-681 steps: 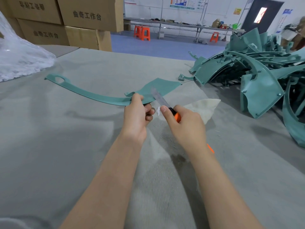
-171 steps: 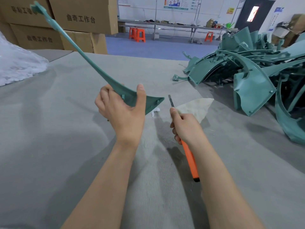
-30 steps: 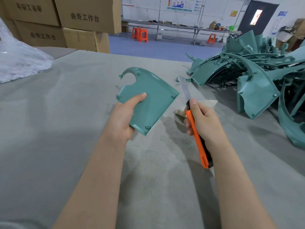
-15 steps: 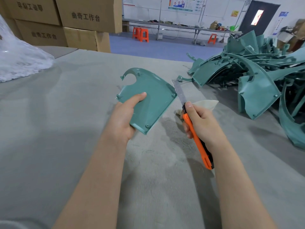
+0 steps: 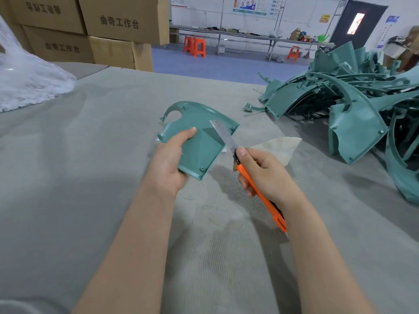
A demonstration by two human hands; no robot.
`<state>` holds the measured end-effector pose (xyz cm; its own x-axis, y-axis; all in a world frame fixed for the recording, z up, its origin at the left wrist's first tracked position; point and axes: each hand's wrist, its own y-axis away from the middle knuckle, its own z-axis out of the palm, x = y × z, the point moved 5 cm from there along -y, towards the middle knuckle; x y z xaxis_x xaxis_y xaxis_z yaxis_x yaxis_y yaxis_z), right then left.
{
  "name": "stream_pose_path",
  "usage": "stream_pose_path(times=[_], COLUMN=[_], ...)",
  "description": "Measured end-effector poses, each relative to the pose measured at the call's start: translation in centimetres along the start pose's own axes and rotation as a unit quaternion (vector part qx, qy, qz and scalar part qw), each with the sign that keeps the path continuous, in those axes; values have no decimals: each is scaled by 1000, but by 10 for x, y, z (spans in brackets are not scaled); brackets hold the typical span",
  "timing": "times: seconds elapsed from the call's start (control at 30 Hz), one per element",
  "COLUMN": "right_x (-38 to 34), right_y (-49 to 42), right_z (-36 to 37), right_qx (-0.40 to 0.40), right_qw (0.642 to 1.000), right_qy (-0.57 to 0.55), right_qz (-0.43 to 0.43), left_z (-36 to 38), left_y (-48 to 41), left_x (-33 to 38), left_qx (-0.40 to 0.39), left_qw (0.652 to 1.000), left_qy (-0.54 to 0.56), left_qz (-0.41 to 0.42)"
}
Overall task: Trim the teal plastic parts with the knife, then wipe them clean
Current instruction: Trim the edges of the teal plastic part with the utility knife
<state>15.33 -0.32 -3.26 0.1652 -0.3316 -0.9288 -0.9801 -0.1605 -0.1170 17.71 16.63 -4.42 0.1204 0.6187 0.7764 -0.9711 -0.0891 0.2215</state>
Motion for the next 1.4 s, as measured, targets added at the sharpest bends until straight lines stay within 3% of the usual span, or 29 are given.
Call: stream_pose_path(times=[0.37, 0.57, 0.7, 0.83, 1.13, 1.4], right_x=[3, -1, -12, -15, -15, -16], right_y=[-1, 5, 5, 4, 4, 7], right_z=[18, 25, 14, 6, 10, 25], right_qx=[-65, -154, -83, -9, -22, -99], right_qw=[996, 987, 994, 997, 997, 993], right_qy=[46, 38, -39, -35, -18, -9], right_qz=[-25, -21, -51, -66, -66, -64], left_z=[-7, -4, 1, 5, 10, 9], left_y=[-3, 2, 4, 6, 12, 13], left_x=[2, 10, 12, 12, 11, 12], left_qx=[34, 25, 10, 3, -22, -28], left_qw=[999, 997, 997, 997, 995, 990], left_qy=[40, 73, 75, 72, 90, 136], left_qz=[0, 25, 33, 26, 19, -6])
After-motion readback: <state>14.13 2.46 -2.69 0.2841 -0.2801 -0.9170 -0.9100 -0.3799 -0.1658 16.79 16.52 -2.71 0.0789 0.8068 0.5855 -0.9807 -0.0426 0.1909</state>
